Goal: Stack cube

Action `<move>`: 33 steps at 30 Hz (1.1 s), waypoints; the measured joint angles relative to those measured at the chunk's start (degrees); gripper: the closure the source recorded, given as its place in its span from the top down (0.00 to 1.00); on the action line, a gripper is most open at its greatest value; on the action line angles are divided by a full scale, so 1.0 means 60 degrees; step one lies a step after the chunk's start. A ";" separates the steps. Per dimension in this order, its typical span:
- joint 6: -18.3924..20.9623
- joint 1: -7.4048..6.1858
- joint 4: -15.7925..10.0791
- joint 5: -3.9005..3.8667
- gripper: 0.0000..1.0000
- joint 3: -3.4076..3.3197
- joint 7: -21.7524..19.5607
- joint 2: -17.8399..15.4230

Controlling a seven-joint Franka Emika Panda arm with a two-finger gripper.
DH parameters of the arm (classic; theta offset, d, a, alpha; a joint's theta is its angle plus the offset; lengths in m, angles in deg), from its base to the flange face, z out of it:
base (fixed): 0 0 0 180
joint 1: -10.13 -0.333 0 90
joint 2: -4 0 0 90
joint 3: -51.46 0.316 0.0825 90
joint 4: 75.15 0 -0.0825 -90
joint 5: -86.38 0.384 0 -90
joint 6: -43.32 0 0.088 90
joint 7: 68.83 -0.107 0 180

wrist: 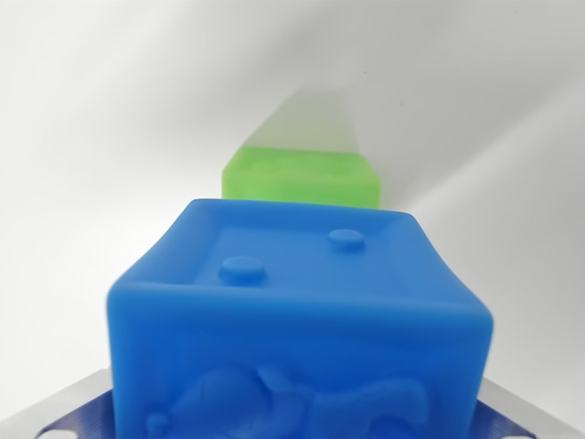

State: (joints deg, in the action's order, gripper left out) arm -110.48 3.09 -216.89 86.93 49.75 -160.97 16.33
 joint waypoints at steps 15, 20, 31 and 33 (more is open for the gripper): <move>-0.0650 0.0000 0.0047 0.0042 0.00 0.0011 0.0023 0.0699; -0.0770 0.0003 0.0073 0.0047 0.00 0.0016 0.0029 0.0838; -0.0902 0.0007 0.0093 0.0053 1.00 0.0025 0.0032 0.0987; -0.0905 0.0007 0.0093 0.0054 1.00 0.0026 0.0033 0.0990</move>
State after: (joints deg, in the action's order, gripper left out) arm -115.91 3.13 -216.33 87.25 49.91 -160.77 22.27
